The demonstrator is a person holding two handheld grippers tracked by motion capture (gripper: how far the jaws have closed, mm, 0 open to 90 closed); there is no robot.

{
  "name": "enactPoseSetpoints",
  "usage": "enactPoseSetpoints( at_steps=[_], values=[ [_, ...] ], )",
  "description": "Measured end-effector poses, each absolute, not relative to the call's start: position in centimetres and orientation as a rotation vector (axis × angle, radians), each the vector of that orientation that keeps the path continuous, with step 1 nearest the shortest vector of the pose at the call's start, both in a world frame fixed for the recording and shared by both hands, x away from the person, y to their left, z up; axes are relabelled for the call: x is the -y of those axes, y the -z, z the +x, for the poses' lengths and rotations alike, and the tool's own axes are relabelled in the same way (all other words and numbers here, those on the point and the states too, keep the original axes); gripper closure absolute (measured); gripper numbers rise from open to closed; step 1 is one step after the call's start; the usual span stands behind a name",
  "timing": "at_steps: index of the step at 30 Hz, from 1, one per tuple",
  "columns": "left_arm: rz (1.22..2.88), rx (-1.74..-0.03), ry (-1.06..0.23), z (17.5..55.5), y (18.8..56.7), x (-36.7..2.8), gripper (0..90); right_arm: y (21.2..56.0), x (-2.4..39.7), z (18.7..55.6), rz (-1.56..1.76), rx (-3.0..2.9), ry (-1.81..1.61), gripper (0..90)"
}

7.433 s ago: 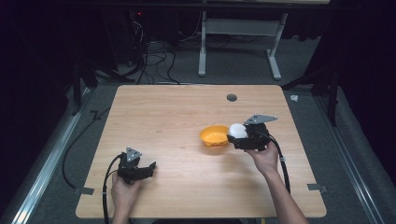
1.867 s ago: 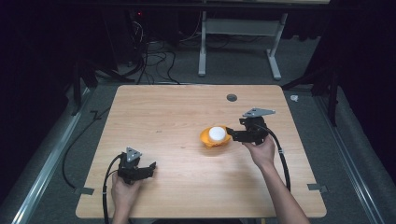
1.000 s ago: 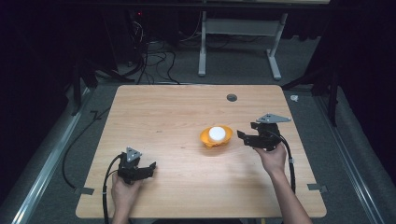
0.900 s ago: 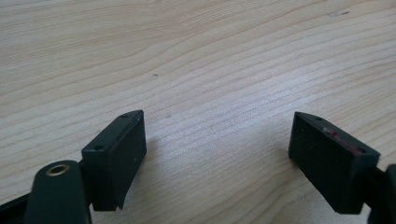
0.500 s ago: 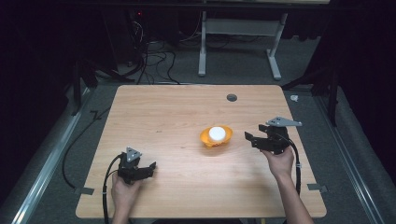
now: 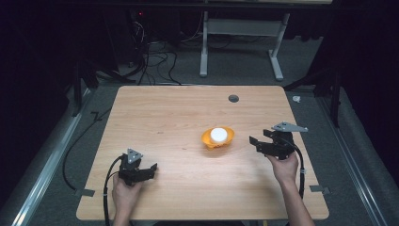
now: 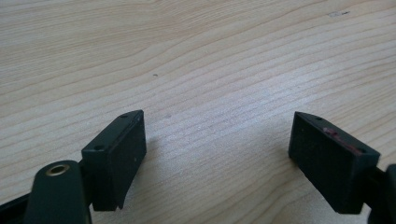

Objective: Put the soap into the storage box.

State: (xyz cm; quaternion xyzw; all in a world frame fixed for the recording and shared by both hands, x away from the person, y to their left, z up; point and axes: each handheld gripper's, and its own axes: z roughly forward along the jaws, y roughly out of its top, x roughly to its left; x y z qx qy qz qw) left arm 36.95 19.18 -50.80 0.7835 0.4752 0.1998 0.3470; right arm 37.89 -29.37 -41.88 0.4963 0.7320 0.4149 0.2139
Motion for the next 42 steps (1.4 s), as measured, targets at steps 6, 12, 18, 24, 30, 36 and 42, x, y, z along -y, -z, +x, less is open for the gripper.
enactPoseSetpoints(
  at_steps=[6,12,18,24,30,36,42],
  values=[
    [2.033,-1.233,-0.518,36.9,50.8,-19.2,19.7,42.4,29.5,37.6,1.394,-2.027,-1.153,31.0],
    [2.033,-1.233,-0.518,36.9,50.8,-19.2,19.7,43.1,29.7,37.3,1.418,-2.025,-1.155,31.0],
    [2.033,-1.232,-0.518,36.9,50.8,-19.2,19.7,43.7,30.0,37.0,1.436,-2.022,-1.158,31.1],
    [2.033,-1.233,-0.519,36.9,50.8,-19.2,19.7,44.4,30.1,36.6,1.45,-2.018,-1.17,31.1],
    [2.033,-1.233,-0.519,36.9,50.8,-19.2,19.7,45.0,29.9,36.4,1.455,-2.03,-1.163,31.2],
    [2.033,-1.233,-0.519,36.9,50.8,-19.2,19.7,45.6,29.7,36.2,1.46,-2.041,-1.154,31.1],
    [2.033,-1.233,-0.519,36.9,50.8,-19.2,19.7,46.4,29.4,36.1,1.463,-2.056,-1.136,31.1]
  ],
)
